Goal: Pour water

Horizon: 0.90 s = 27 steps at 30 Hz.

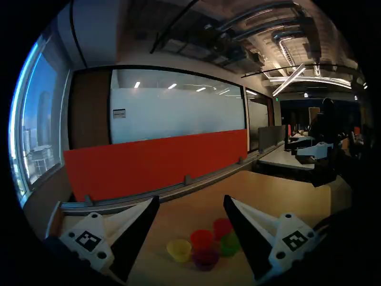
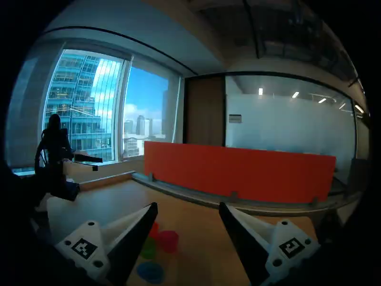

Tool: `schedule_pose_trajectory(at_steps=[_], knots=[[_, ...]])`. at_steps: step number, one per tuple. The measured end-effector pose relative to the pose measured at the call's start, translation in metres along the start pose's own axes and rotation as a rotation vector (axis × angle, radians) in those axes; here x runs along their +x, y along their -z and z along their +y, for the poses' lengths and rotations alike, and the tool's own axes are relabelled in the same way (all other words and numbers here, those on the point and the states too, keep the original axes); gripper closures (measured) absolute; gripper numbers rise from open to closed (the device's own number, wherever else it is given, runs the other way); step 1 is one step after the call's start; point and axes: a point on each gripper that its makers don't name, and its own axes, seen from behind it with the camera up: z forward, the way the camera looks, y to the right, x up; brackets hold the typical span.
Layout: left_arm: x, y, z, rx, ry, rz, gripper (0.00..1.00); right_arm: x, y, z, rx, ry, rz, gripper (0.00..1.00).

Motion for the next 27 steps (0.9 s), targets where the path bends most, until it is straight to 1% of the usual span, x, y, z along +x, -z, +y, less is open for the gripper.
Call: schedule_pose_trajectory(at_steps=[6,9,15,18,27], knots=[[-0.008,-0.002,0.014,-0.075,0.000,-0.031,0.00,-0.007,-0.001,-0.007,0.037,-0.002,-0.028,0.00],[-0.012,-0.005,0.018,-0.104,0.005,-0.044,0.00,-0.010,-0.001,-0.013,0.067,-0.013,-0.043,0.00],[-0.024,-0.012,0.018,-0.126,-0.007,-0.063,0.00,-0.012,-0.004,-0.019,0.103,-0.011,-0.063,0.00],[-0.031,-0.015,0.022,-0.147,-0.004,-0.078,0.00,-0.015,-0.005,-0.023,0.122,-0.002,-0.075,0.00],[-0.048,-0.021,0.033,-0.207,-0.001,-0.111,0.00,-0.036,-0.010,-0.035,0.184,0.033,-0.141,0.00]])
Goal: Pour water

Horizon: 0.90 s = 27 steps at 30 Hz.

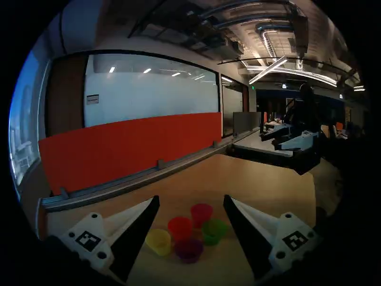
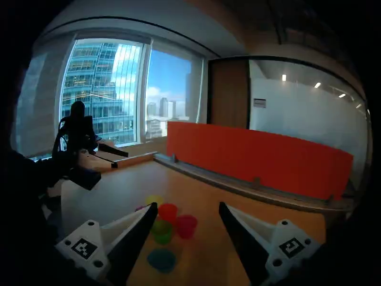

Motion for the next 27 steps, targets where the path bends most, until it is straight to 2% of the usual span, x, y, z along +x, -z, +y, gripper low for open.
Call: schedule_pose_trajectory(at_steps=[12,27], knots=[[-0.026,-0.011,0.014,-0.048,-0.005,-0.050,0.00,-0.028,-0.011,-0.003,0.030,0.038,-0.079,0.00],[-0.047,-0.022,0.018,-0.071,0.001,-0.086,0.00,-0.072,-0.023,-0.013,0.084,0.047,-0.176,0.00]])
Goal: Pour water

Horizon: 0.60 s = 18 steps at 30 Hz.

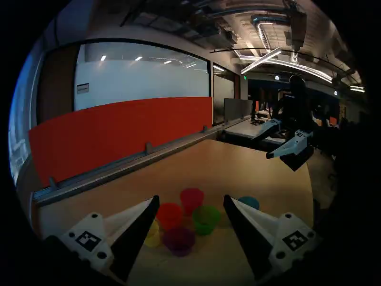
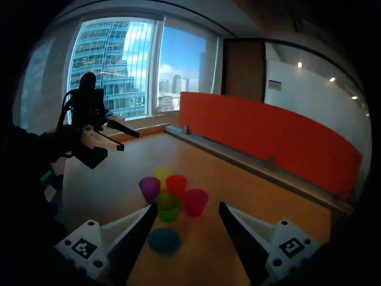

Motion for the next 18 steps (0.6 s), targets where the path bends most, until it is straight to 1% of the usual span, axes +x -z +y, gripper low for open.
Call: schedule_pose_trajectory(at_steps=[9,18], knots=[[-0.017,-0.010,0.001,-0.009,0.000,-0.031,0.00,-0.022,-0.013,-0.007,0.030,0.002,-0.056,0.00],[-0.035,-0.019,0.009,-0.033,-0.010,-0.074,0.00,-0.046,-0.023,-0.014,0.050,0.006,-0.110,0.00]])
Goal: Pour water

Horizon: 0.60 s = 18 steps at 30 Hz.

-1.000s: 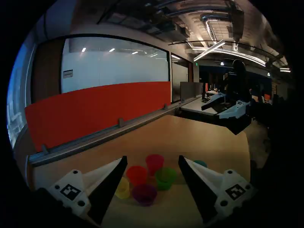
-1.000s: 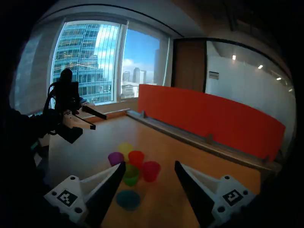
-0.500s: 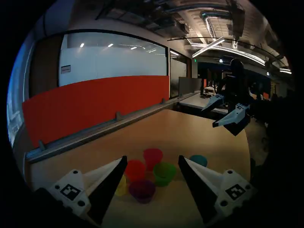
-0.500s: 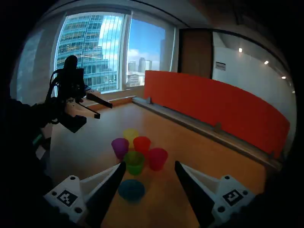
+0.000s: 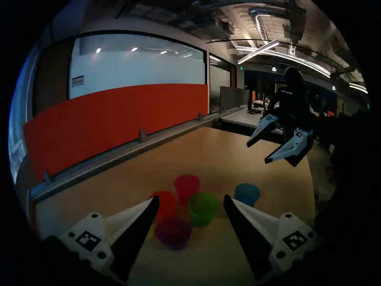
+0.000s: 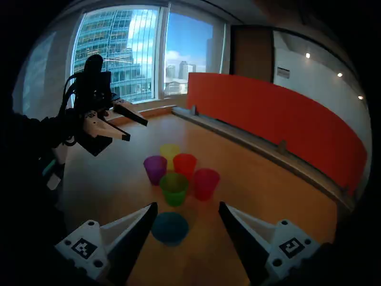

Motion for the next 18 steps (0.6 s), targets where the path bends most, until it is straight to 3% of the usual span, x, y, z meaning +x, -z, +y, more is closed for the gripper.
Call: schedule_pose_trajectory(at_steps=[18], knots=[[-0.031,-0.020,0.021,-0.051,-0.001,-0.061,0.00,-0.045,-0.020,-0.018,0.041,0.003,-0.083,0.00]])
